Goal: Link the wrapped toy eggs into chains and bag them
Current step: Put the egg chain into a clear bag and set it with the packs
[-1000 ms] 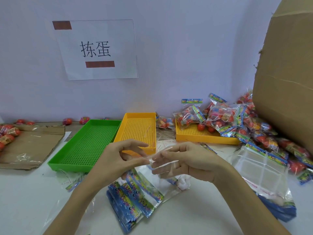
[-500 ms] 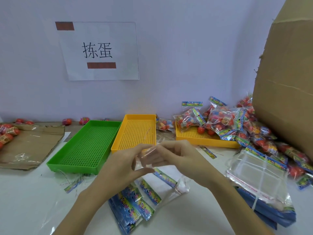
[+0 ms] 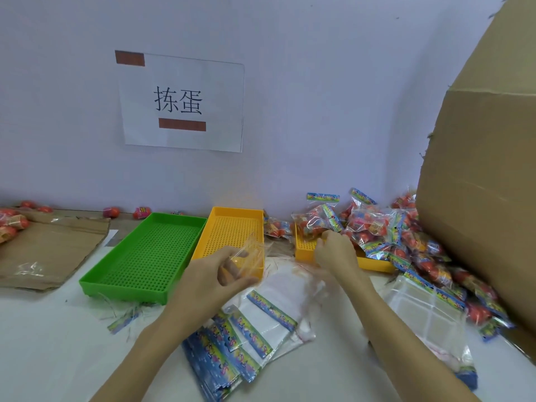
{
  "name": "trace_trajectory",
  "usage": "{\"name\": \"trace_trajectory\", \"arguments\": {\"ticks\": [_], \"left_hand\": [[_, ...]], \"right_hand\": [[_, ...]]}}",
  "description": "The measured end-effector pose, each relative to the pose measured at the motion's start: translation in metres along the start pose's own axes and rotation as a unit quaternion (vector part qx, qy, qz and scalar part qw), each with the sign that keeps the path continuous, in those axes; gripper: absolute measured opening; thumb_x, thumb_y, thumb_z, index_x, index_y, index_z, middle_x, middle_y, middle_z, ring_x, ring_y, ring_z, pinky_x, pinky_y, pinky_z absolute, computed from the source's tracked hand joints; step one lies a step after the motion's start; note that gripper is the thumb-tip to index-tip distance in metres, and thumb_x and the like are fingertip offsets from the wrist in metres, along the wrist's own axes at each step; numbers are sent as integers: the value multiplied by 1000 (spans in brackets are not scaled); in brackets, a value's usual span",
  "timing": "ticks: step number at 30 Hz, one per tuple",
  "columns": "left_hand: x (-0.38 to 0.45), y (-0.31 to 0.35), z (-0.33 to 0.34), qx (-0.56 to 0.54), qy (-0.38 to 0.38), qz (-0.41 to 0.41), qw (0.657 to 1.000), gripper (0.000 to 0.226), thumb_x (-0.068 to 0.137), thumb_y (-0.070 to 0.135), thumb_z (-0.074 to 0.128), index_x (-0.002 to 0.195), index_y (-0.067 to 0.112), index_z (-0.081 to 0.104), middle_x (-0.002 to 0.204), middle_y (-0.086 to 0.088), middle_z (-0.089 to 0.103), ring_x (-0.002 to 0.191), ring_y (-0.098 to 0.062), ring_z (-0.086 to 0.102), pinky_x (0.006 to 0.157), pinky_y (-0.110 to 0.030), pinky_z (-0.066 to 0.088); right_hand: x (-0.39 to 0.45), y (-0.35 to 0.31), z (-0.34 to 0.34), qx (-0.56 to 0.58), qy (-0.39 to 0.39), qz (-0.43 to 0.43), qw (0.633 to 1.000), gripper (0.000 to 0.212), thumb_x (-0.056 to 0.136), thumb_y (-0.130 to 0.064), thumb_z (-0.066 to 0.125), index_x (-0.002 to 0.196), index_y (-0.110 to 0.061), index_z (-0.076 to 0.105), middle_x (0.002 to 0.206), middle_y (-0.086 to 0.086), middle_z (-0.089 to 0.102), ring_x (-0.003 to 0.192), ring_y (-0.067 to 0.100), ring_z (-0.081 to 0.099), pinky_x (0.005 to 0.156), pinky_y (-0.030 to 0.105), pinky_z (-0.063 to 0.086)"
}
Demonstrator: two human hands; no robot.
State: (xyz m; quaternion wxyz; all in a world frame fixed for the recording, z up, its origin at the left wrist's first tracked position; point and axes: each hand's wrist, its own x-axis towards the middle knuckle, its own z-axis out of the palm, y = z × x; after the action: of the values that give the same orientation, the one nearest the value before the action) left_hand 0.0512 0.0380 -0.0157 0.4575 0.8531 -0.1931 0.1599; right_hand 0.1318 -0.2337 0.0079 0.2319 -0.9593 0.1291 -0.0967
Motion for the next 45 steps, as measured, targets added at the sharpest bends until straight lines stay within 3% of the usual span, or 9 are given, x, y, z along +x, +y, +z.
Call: {"name": "trace_trajectory", "arguments": {"ticks": [5,8,11,15,19,24,28,38,45], "left_hand": [[1,1,-1,12,-22,7,1000,45,75,65,77,113,42,66,81,26,68,63,-3,61,59,-13,43],[1,0,0,17,-32,8,999,57,74,72,71,119,37,67,75,19,66,64,0,60,59,-13,41],[1,0,1,29,-30,10,999,63,74,76,66,122,36,66,78,18,66,67,1,60,62,-14,44],[0,0,1,45,-19,1,999,53,72,78,65,115,46,58,75,22,64,70,5,60,60,-13,42],[0,-1,2,61,-13,-6,998,48,74,74,70,112,48,56,74,23,64,71,5,61,59,-12,41],[-2,-1,6,71,-25,2,997,59,74,65,81,124,40,60,78,29,66,72,2,61,60,-12,40],[-3,0,6,69,-28,20,997,62,75,63,81,128,38,59,79,22,67,68,2,59,59,-11,39],[-3,3,10,36,29,7,999,53,71,74,72,111,43,60,77,17,68,65,-2,61,57,-13,44],[-5,8,8,53,28,17,998,52,73,68,78,113,40,60,78,15,66,65,0,60,57,-13,43]], "right_hand": [[28,4,4,-63,-26,33,997,29,99,-11,47,124,-1,58,131,21,55,118,37,54,94,42,49],[34,6,8,-19,28,12,999,22,97,-9,52,113,-1,64,108,20,67,99,35,63,78,37,54],[31,3,10,-8,86,-12,996,18,101,-15,58,111,-2,65,108,19,67,101,34,63,82,40,54],[6,-15,6,100,108,-85,985,12,101,-18,62,104,-7,58,97,11,70,89,26,65,70,34,46],[-46,-31,-3,312,115,-169,928,30,91,-22,78,110,-19,56,93,-9,70,85,5,69,72,17,54],[-99,-38,-3,463,-5,-264,847,34,86,-13,82,116,-21,69,106,-5,76,100,15,73,84,21,58],[-107,-39,-2,441,-78,-269,853,35,89,-8,77,121,-21,69,109,-8,75,105,14,72,89,25,59],[-105,-34,-6,442,-40,-201,873,25,91,-16,76,112,-28,74,98,-11,75,93,13,75,82,26,62],[-104,-32,-7,337,-69,-278,897,29,90,-12,77,115,-25,71,104,-14,74,99,8,72,81,32,62]]}}
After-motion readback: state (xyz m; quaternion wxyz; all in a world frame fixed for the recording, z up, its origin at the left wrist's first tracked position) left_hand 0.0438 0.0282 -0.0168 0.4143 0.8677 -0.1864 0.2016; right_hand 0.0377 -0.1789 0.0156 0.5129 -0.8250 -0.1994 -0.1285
